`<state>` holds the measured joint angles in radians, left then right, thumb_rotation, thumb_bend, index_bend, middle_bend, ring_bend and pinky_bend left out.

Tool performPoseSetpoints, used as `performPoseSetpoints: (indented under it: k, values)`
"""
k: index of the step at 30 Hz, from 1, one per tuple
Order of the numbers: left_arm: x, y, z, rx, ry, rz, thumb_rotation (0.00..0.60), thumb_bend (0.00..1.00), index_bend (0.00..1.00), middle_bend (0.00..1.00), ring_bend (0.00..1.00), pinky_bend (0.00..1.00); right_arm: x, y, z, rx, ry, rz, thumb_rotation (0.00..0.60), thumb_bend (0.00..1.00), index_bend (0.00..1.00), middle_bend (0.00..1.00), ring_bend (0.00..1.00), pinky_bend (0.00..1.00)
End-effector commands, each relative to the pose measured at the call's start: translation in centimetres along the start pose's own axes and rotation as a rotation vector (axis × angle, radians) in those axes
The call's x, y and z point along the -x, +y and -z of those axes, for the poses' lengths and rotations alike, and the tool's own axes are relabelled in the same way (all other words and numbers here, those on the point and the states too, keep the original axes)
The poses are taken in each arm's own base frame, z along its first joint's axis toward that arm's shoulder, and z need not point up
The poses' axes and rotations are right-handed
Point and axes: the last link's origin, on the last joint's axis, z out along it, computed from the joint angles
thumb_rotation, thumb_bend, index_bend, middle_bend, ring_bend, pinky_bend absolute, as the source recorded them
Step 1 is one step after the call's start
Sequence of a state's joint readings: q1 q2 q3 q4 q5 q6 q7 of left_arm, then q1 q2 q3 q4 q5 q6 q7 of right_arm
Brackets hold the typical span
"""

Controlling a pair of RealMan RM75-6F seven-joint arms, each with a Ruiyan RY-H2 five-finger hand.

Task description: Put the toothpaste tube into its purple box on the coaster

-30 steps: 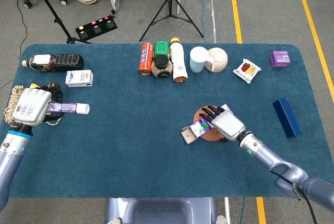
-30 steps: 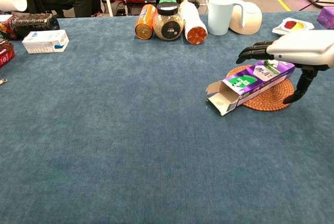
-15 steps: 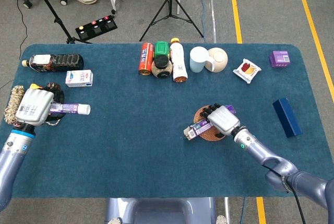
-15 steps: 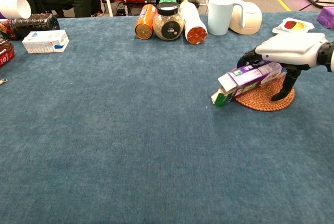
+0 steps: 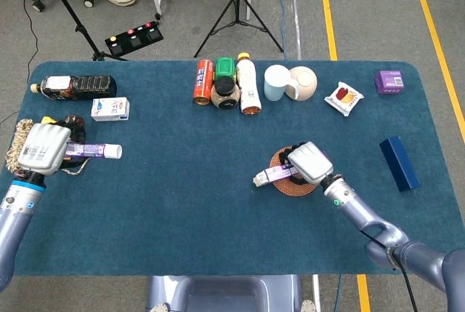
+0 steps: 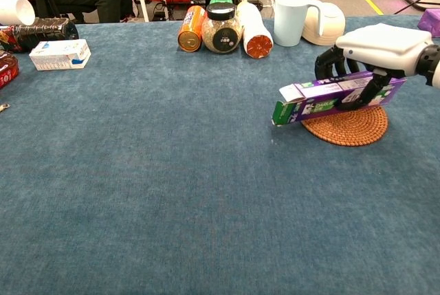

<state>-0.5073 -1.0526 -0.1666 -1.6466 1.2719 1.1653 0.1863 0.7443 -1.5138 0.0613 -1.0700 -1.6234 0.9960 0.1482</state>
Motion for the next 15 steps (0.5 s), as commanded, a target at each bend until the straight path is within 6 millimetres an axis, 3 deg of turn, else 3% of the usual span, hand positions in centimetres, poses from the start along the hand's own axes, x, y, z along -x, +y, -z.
performPoseSetpoints:
  k: [1, 11, 13, 15]
  values:
    - [0.1, 0.2, 0.1, 0.006, -0.002, 0.002, 0.6, 0.25, 0.69, 0.55, 0.5, 0.62, -0.5, -0.1, 0.1, 0.007, 0.017, -0.037, 0.6, 0.32, 0.47, 0.54, 0.53, 0.54]
    - [0.1, 1.6, 0.3, 0.051, -0.011, 0.017, 0.6, 0.25, 0.69, 0.55, 0.5, 0.62, -1.3, -1.7, 0.6, 0.032, 0.073, -0.111, 0.6, 0.42, 0.49, 0.57, 0.56, 0.65]
    - [0.0, 2.3, 0.2, 0.064, -0.021, 0.022, 0.6, 0.25, 0.69, 0.55, 0.5, 0.62, -1.4, -2.2, 0.5, 0.038, 0.089, -0.094, 0.6, 0.42, 0.5, 0.57, 0.56, 0.65]
    - [-0.2, 4.3, 0.0, 0.107, -0.057, 0.065, 0.6, 0.25, 0.69, 0.55, 0.5, 0.62, -1.6, -3.8, 0.1, 0.038, 0.117, -0.122, 0.6, 0.42, 0.5, 0.57, 0.56, 0.66]
